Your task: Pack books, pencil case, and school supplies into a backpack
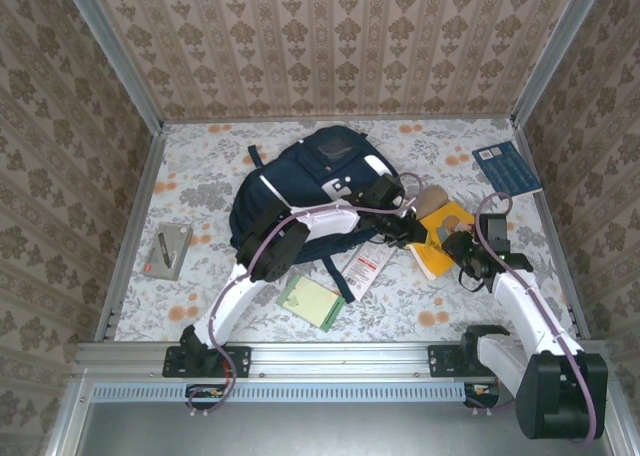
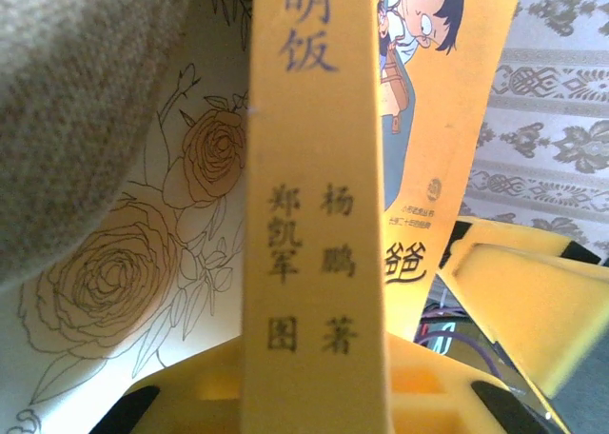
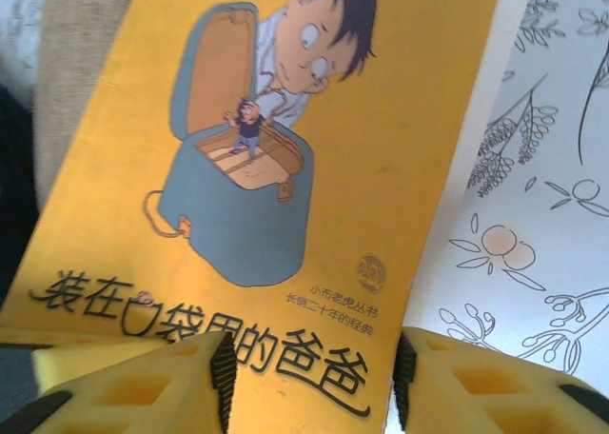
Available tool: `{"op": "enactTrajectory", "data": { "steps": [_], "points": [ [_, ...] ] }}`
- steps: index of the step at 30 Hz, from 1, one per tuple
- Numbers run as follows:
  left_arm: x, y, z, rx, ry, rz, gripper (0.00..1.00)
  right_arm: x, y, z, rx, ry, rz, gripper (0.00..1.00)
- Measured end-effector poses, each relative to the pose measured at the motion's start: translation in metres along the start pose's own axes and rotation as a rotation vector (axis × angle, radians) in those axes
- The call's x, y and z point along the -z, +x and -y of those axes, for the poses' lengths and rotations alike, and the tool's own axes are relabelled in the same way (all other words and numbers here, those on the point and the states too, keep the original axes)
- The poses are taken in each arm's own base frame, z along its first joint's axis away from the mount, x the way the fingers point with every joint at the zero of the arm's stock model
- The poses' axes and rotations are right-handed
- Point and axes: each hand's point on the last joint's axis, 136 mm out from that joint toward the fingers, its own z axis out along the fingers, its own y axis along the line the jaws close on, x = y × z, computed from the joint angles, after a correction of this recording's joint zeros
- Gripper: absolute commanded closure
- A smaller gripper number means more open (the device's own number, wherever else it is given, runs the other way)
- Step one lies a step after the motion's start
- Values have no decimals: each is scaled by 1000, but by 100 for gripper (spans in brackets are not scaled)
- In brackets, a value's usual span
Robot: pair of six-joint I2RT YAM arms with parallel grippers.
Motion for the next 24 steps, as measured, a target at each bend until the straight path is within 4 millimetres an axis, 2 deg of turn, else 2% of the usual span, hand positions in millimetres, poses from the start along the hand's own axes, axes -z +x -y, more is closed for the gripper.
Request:
{"op": "enactTrajectory", "data": {
  "steps": [3, 6, 11, 15, 18, 24],
  "points": [
    [11, 0, 8, -4, 14, 29, 100, 13, -7, -10, 16, -33, 30, 48],
    [33, -5, 24, -31, 24, 88, 100, 29, -17, -25, 46, -78, 64, 47],
    [102, -24, 52, -76, 52, 260, 100, 48, -23, -65, 159, -149, 77, 46],
    [165, -34, 62, -96, 63, 419, 100, 56, -14, -105, 296, -198, 59, 46],
    [208, -34, 55, -86, 42, 529, 100, 56, -4, -136, 397, -223, 36, 46],
    [286, -8, 25, -19, -43, 718, 100, 40, 30, -186, 584, -238, -28, 45]
  ]
}}
